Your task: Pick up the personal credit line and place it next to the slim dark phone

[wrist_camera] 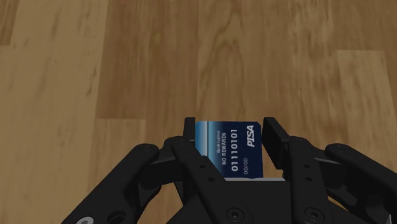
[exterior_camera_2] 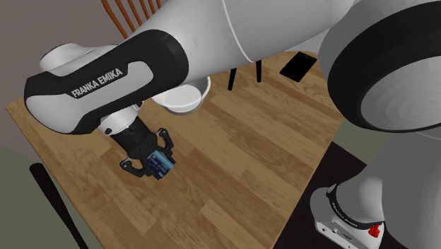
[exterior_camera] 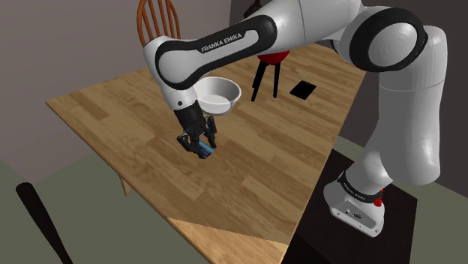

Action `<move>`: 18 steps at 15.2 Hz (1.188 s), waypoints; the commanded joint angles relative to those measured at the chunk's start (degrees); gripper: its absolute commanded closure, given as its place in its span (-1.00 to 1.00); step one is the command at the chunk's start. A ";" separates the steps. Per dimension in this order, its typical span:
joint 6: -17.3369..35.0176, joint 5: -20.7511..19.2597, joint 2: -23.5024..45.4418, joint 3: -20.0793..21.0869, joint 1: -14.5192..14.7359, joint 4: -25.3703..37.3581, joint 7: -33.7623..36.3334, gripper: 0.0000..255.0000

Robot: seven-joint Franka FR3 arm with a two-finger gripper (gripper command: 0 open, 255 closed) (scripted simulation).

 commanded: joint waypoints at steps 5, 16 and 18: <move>-1.80 0.21 -0.91 0.13 -0.10 0.92 0.25 1.00; -8.92 0.93 -3.32 0.54 -0.31 5.79 1.41 1.00; -8.66 1.04 -5.38 0.33 -1.25 3.30 0.32 1.00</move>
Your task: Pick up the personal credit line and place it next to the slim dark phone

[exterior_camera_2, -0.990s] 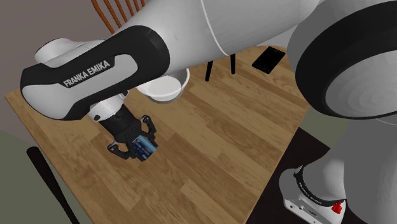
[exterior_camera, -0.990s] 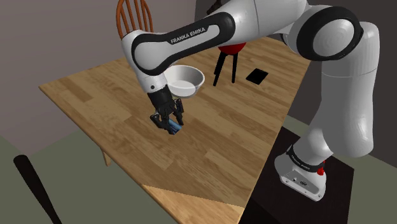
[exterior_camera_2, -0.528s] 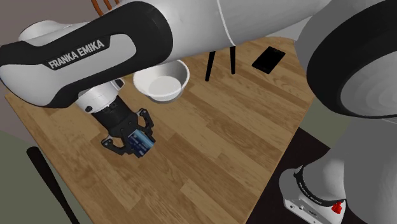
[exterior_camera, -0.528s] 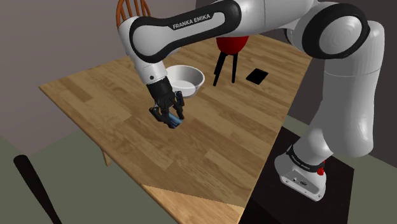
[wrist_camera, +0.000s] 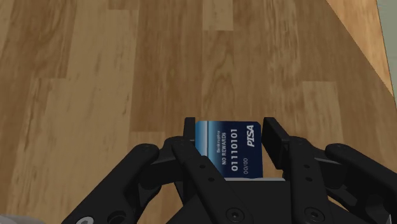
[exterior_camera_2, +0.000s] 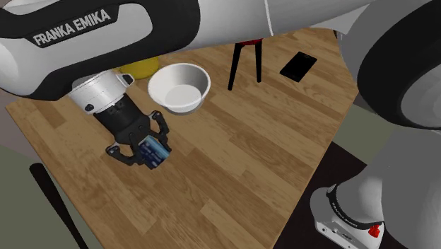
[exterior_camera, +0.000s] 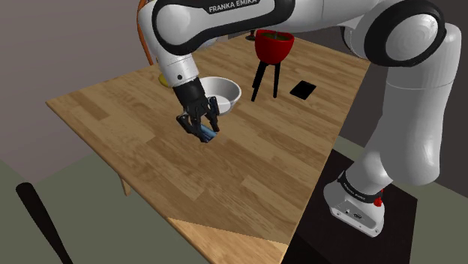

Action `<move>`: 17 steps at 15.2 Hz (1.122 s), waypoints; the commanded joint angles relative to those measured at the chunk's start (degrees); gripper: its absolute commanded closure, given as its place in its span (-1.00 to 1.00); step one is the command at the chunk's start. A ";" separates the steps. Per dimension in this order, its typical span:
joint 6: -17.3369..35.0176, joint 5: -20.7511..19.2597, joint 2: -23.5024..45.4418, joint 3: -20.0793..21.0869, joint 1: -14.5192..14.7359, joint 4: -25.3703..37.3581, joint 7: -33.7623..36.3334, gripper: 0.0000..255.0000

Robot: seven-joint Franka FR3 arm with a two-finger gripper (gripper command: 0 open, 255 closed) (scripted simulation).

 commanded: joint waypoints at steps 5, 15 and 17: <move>2.82 -0.06 -9.82 -1.65 -4.73 -13.59 -6.55 1.00; 5.34 -2.98 -23.37 -6.58 -11.75 -30.87 -18.77 1.00; 5.63 -4.03 -25.53 -7.82 -13.07 -33.46 -21.22 1.00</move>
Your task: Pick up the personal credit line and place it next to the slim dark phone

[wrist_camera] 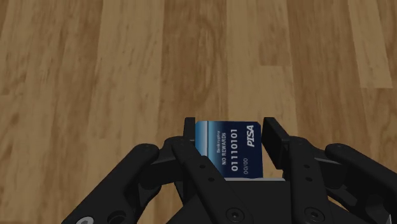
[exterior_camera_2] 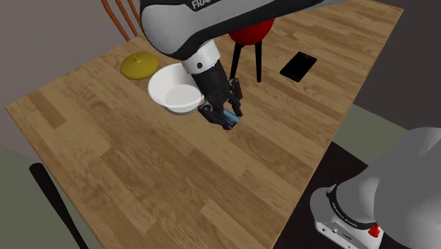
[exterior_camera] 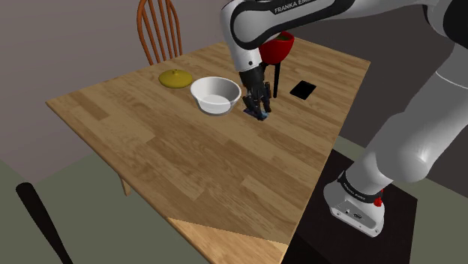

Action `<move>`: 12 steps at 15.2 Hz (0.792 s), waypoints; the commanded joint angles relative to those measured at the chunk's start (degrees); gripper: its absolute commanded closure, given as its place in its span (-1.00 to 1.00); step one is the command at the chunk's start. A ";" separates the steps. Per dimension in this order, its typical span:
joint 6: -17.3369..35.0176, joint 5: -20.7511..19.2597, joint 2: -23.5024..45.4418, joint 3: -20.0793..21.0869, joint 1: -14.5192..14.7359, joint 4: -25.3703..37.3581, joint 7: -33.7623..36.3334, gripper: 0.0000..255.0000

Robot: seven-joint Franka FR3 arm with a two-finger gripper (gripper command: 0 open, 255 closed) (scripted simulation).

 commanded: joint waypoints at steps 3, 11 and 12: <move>0.74 -2.39 -4.01 -2.59 -2.66 -4.95 -5.03 1.00; 1.91 -8.71 -9.51 -8.49 -8.12 -11.32 -14.81 1.00; 2.10 -9.60 -9.96 -9.28 -8.83 -11.84 -16.04 1.00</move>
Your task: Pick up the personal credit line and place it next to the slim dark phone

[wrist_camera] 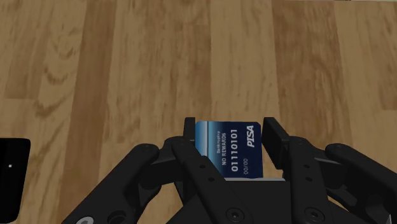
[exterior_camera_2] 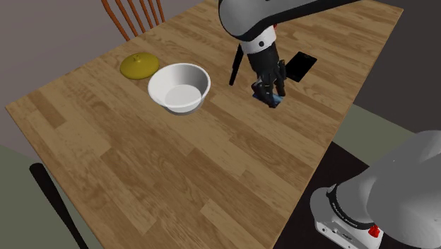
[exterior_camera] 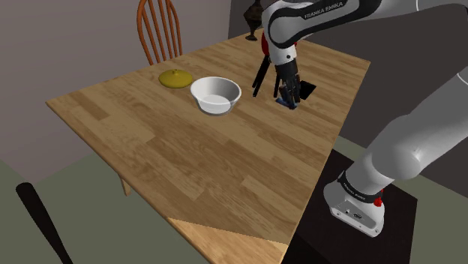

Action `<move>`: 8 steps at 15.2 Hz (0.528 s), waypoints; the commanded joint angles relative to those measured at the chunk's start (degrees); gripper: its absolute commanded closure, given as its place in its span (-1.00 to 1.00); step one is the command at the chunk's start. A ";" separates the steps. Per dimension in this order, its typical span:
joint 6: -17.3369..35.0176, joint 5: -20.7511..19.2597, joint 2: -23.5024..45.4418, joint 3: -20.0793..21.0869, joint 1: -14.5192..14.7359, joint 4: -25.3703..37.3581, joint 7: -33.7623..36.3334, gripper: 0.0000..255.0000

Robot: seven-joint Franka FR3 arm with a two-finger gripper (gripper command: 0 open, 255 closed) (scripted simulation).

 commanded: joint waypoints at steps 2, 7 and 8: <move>0.41 -2.67 -1.07 -2.31 -2.08 -1.10 -3.65 1.00; 1.64 -7.34 -1.88 -6.41 -5.73 -2.11 -9.79 1.00; 1.93 -8.26 -1.87 -7.24 -6.46 -2.12 -11.02 1.00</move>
